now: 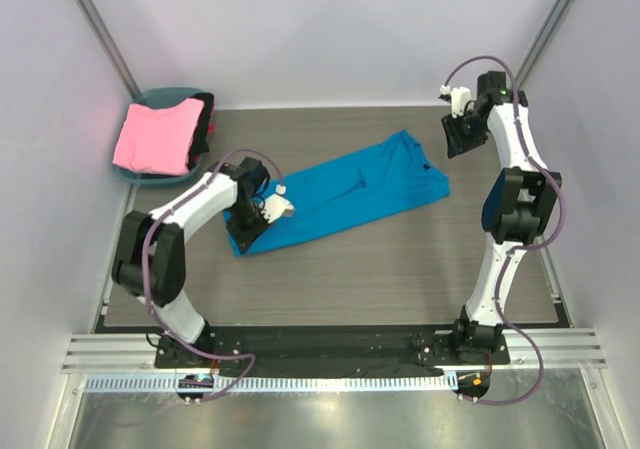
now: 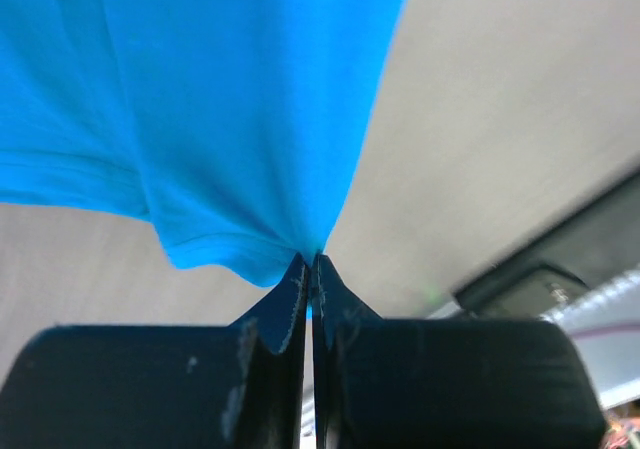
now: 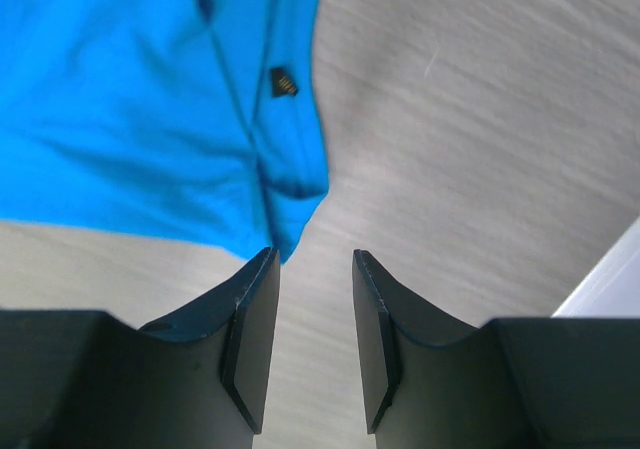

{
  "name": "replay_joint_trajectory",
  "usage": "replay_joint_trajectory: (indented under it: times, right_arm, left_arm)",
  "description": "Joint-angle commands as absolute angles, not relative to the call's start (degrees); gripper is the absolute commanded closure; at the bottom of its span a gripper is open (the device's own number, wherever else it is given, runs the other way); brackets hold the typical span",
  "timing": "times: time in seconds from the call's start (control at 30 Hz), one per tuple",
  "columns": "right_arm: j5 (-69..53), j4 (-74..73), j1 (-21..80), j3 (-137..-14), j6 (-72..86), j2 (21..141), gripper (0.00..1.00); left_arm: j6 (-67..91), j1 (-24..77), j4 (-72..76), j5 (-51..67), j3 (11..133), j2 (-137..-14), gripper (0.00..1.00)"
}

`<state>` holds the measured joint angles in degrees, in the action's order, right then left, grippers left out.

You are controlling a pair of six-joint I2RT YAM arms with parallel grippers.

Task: Fold and stack the t-shirts
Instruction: Fold the tshirt

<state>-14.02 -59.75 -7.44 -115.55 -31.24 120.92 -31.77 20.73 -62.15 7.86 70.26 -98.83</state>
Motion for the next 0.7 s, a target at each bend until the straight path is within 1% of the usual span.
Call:
replay_joint_trajectory:
  times: [0.0,0.13,0.37,0.67]
  right_arm:
    - [-12.13,-58.89,-5.45,-119.44,-29.53,125.15,0.59]
    - [-12.3,-58.8,-3.52,-122.16,-29.79,129.27,0.59]
    - [-12.74,-58.71,-0.62,-126.03,-30.24,135.07,0.59]
    - [-11.95,-58.54,2.72,-130.43,-30.76,140.53,0.59]
  left_arm:
    - [-30.41,23.11,-69.86,10.72,67.34,-92.65,1.0]
    - [-28.39,25.92,-73.38,11.95,65.92,-88.95,1.0]
    - [-24.18,31.54,-76.73,13.8,64.86,-86.66,1.0]
    - [-23.47,32.34,-76.55,13.89,64.51,-87.1,0.99]
